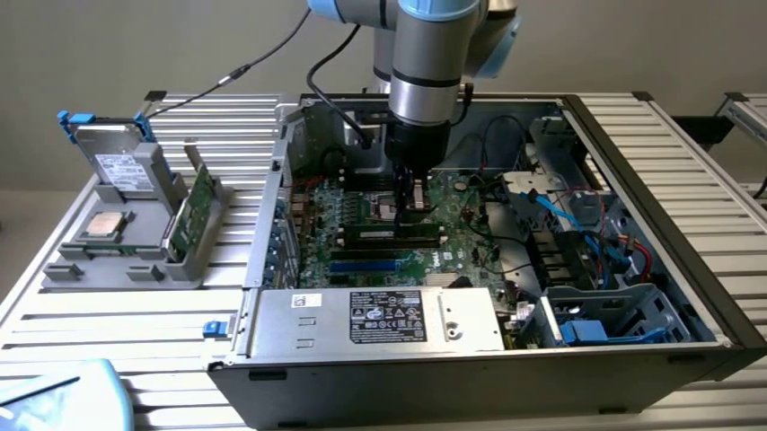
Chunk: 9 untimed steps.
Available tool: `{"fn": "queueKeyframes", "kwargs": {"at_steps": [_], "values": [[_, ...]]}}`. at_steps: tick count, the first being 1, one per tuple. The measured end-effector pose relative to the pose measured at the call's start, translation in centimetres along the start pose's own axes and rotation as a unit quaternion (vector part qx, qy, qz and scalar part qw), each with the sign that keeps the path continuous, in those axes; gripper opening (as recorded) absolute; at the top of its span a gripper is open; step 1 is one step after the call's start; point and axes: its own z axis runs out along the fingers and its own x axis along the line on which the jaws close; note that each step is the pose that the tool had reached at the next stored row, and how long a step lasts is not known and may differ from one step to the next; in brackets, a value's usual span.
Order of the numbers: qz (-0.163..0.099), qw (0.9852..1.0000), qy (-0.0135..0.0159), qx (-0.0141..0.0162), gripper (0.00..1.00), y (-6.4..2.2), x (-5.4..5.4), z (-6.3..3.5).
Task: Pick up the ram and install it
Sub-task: 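Insert the ram into the slot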
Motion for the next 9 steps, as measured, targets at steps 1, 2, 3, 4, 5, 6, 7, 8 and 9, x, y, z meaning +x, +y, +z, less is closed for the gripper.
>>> {"fn": "queueKeyframes", "kwargs": {"at_steps": [1,2,3,4,5,6,7,8,9], "values": [[0.0,1.0,0.0,0.0,0.14,0.0,0.0,0.0],[0.0,1.0,-0.0001,0.0,0.14,0.0,0.0,0.01],[0.0,1.0,-0.0001,0.0,0.14,0.0,-0.01,0.01],[0.0,1.0,-0.0002,0.0,0.14,0.0,-0.01,0.01],[0.0,1.0,-0.0002,0.0,0.14,-0.01,-0.01,0.0],[0.0,1.0,-0.0002,0.0,0.14,0.0,-0.02,-0.02],[0.001,1.0,-0.0002,0.0,0.14,0.01,-0.02,-0.05],[0.001,1.0,-0.0002,-0.0001,0.14,0.03,-0.02,-0.08],[0.001,1.0,-0.0002,-0.0001,0.14,0.06,-0.01,-0.12]]}}
